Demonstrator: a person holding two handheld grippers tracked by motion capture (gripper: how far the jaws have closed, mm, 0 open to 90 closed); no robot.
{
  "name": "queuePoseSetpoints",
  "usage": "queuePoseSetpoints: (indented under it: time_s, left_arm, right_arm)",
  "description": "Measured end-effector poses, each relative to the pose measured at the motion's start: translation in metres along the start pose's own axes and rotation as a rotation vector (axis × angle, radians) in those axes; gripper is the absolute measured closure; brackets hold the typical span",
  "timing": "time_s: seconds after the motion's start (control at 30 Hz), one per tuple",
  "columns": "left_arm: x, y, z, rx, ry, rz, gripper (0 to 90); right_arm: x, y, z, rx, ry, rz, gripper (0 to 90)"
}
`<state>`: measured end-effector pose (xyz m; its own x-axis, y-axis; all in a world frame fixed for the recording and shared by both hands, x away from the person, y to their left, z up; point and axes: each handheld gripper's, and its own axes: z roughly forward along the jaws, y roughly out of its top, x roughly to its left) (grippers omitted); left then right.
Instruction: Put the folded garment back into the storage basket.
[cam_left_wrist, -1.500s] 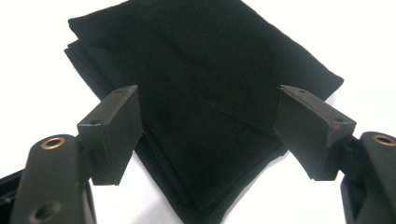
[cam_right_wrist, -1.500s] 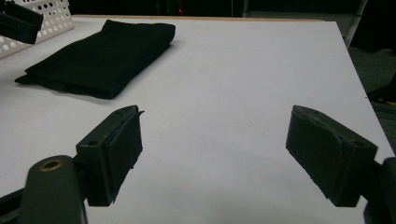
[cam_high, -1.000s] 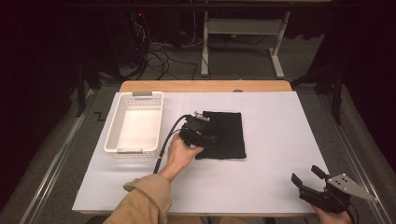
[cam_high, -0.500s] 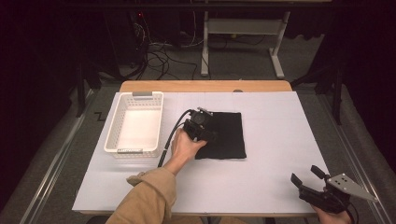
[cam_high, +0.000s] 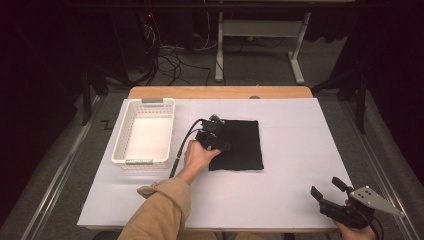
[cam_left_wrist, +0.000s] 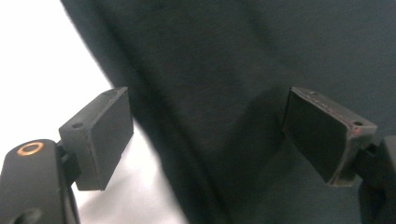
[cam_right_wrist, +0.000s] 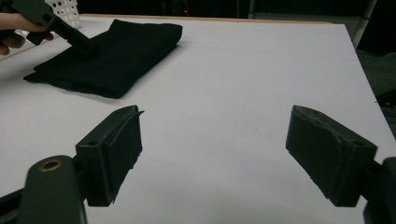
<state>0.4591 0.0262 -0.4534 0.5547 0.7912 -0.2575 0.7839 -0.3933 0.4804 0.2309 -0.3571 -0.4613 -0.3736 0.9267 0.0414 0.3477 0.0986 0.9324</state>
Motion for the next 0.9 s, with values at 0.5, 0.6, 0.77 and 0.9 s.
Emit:
queuePoseSetpoints:
  time_s: [0.5, 0.6, 0.77, 0.9]
  left_arm:
    - [-0.022, 0.001, 0.008, 0.034, 0.086, 0.091, 14.4]
    - [-0.025, 0.001, 0.008, 0.038, 0.085, 0.1, 18.0]
    - [-0.029, 0.001, 0.006, 0.039, 0.055, 0.125, 34.5]
    - [-0.031, 0.001, 0.005, 0.039, 0.031, 0.132, 44.9]
  right_arm:
    - [0.0, 0.0, 0.001, 0.008, -0.003, 0.0, 19.0]
    - [0.0, 0.0, 0.001, 0.008, -0.003, -0.002, 19.0]
    - [0.001, 0.0, 0.0, 0.005, 0.0, -0.006, 19.1]
    - [0.001, 0.0, 0.001, 0.004, -0.002, -0.001, 19.1]
